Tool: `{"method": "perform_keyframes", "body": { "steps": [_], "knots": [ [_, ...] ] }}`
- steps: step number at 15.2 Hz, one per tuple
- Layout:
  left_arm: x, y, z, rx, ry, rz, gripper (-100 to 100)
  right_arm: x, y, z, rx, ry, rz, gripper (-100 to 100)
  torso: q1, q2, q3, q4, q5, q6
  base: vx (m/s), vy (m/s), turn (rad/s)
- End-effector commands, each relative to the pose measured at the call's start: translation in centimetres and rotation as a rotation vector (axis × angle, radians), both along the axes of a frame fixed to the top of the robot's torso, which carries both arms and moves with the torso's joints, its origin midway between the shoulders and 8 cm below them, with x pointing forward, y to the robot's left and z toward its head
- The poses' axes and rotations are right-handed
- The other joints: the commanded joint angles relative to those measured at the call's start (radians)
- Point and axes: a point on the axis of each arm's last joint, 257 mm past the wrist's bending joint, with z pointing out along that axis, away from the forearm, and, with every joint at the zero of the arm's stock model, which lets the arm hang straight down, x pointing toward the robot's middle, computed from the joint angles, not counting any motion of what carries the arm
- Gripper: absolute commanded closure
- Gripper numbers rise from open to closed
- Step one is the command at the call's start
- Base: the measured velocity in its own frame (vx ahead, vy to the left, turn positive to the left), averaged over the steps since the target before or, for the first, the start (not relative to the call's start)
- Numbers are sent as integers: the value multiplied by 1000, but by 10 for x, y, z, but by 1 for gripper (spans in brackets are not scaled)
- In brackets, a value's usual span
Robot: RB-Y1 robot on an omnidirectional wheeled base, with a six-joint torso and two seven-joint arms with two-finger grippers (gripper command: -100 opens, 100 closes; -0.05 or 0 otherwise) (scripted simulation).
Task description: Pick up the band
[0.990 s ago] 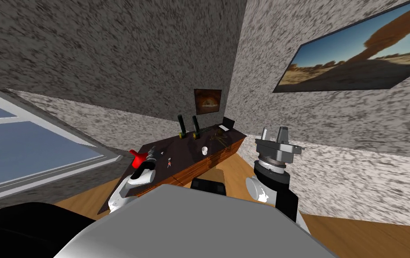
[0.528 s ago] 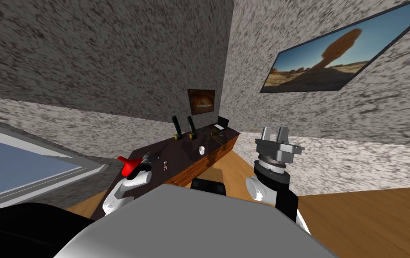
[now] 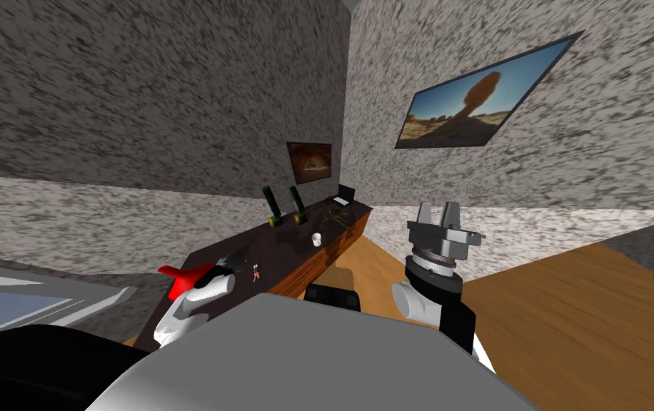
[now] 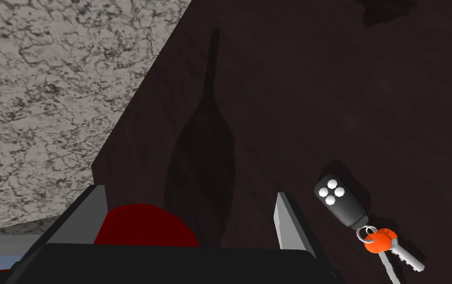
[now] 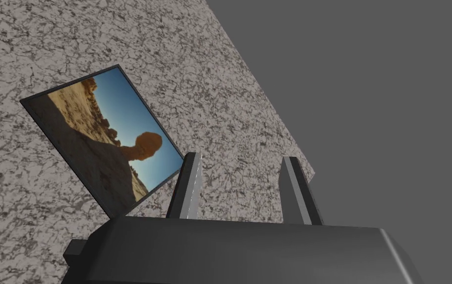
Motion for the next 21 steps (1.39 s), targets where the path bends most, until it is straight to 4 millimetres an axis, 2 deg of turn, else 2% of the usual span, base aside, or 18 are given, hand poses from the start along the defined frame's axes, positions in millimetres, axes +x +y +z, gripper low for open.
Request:
{"method": "perform_keyframes", "body": {
  "steps": [1,2,3,4,6,7,8,9,10,11,13,14,15,16,19,21],
  "knots": [
    [-13,7,-11,-54,7,56,-100,0,0,0,0,0,0,0,0,0,0,0,0,0,-18,26,-205],
    [-28,14,-23,-106,8,119,-100,0,0,0,0,0,0,0,0,0,0,0,0,0,-24,30,-301],
    [-30,13,-25,-117,11,127,-100,0,0,0,0,0,0,0,0,0,0,0,0,1,-26,38,-249],
    [-44,19,-36,-166,10,187,-100,0,0,0,0,0,0,0,1,0,0,0,0,0,-27,46,-281],
    [-46,18,-39,-180,12,197,-100,0,0,0,0,0,0,0,1,0,0,0,0,0,-20,37,-145],
    [-61,20,-52,-240,10,266,-100,0,0,0,0,0,0,0,1,0,0,0,0,0,-18,21,-178],
    [-62,20,-52,-242,11,267,-100,0,0,0,0,0,0,0,0,0,0,0,0,0,-20,24,-192],
    [-76,20,-65,-299,10,332,-100,0,0,0,0,0,0,0,0,-1,0,0,0,0,-25,28,-244],
    [-76,20,-65,-303,9,335,-100,0,0,0,0,0,0,0,0,0,0,0,0,0,-28,32,-209],
    [-90,19,-78,-360,8,398,-100,0,0,0,0,0,0,0,0,0,0,0,0,0,-27,38,-239],
    [-90,19,-78,-362,5,401,-100,0,0,0,0,0,0,0,1,0,0,0,0,0,-20,36,-109],
    [-103,15,-90,-419,0,465,-100,0,0,0,0,0,0,0,1,-1,0,0,0,0,-14,29,-123],
    [-103,15,-90,-419,0,465,-100,0,0,0,0,0,0,0,1,-1,-1,0,0,0,-17,31,-173],
    [-115,11,-102,-475,-6,527,-100,0,0,0,0,0,0,0,0,-1,-1,0,0,0,-28,37,-206],
    [-125,5,-112,-528,-12,585,-100,0,0,0,0,0,0,0,0,0,0,0,0,0,-28,33,-168],
    [-142,-8,-132,-623,-23,689,-100,0,0,0,0,0,0,0,1,-1,0,0,0,0,-31,39,-238]
  ]
}}
